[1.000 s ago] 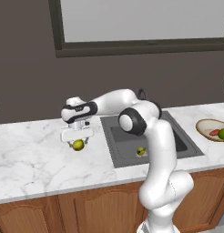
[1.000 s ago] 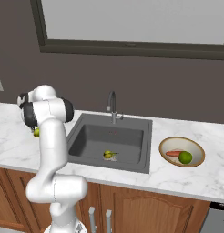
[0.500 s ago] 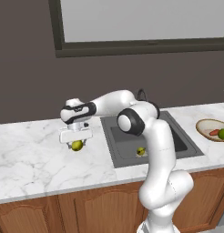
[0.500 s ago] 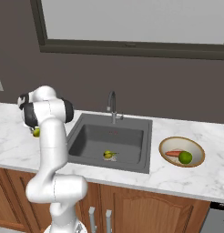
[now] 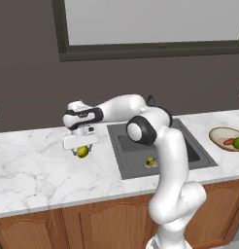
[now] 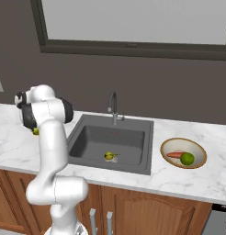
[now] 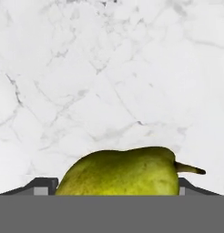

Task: There is a mixed pile of frozen fruits and vegetables on the counter. Locate all the frozen vegetables and place the items in a bowl on the counter. Take all the frozen fruits and defrost them in a running sink.

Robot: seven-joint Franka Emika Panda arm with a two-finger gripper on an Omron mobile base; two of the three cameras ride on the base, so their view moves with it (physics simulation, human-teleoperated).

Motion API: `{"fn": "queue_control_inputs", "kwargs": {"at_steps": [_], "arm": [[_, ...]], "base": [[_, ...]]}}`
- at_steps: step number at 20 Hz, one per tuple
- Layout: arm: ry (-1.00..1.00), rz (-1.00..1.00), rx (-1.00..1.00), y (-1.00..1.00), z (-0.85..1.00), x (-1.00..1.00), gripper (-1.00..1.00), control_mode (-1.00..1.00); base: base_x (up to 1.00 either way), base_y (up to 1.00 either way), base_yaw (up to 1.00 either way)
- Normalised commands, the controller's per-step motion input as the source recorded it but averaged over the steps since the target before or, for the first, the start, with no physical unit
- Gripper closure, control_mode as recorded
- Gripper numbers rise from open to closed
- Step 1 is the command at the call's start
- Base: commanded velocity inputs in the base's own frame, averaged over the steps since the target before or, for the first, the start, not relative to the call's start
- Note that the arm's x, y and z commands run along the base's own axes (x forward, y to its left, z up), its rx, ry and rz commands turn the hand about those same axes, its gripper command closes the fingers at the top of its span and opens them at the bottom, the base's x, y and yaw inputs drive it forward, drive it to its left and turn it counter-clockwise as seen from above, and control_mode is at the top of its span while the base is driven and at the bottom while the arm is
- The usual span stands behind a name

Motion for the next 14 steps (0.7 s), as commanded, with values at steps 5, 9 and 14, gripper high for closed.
{"fn": "queue_control_inputs", "kwargs": {"at_steps": [5, 9, 14], "arm": [[-0.19, 0.00, -0.08, -0.16, 0.55, -0.27, 1.00, -1.00], [-0.23, -0.09, 0.00, -0.30, 0.37, -0.42, 1.00, -1.00], [-0.17, -0.10, 0.03, -0.48, 0.37, -0.23, 1.00, -1.00]], "base": [[0.00, 0.00, 0.00], [0.00, 0.00, 0.00], [0.00, 0.00, 0.00]]}}
